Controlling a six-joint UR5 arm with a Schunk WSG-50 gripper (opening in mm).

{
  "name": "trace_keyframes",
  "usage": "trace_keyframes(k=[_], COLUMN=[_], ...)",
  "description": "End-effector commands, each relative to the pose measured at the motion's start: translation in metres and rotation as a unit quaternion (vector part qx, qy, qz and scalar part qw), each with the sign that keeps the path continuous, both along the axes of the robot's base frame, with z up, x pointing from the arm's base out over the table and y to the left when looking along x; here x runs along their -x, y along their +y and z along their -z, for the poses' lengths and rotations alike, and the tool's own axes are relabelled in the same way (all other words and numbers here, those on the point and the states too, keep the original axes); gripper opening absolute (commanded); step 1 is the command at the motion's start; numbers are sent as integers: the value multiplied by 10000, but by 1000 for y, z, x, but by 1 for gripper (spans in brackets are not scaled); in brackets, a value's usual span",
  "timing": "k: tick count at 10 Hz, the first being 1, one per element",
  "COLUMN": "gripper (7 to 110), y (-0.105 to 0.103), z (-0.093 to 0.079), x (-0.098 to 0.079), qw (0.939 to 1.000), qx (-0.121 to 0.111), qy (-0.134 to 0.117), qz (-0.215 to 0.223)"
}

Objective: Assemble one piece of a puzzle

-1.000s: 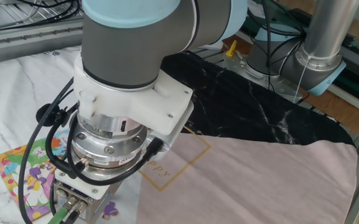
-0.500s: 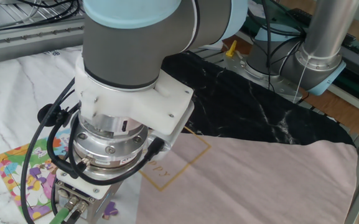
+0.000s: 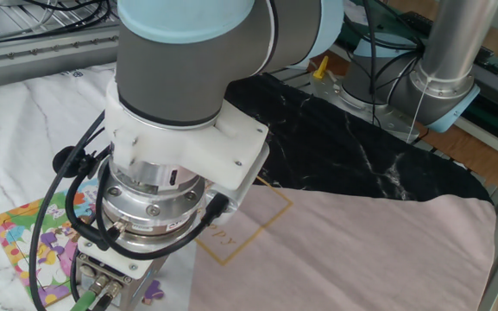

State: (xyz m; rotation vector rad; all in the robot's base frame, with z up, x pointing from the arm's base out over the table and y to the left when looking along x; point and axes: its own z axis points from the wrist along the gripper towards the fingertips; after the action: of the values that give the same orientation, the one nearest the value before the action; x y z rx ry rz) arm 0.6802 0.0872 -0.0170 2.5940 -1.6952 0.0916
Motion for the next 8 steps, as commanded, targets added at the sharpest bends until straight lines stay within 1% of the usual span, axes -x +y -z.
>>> trace_keyframes(k=[1, 2, 3, 6, 8], gripper=[44, 44, 22, 22, 22], y=[1, -2, -3, 3, 2], z=[-2, -5, -6, 1, 2], x=[0, 0, 0, -2, -2], qw=[10000, 9999, 9999, 9998, 9999], qx=[-50, 10, 32, -84, -61], qy=[-15, -56, -73, -50, -58], qz=[63, 98, 113, 145, 145])
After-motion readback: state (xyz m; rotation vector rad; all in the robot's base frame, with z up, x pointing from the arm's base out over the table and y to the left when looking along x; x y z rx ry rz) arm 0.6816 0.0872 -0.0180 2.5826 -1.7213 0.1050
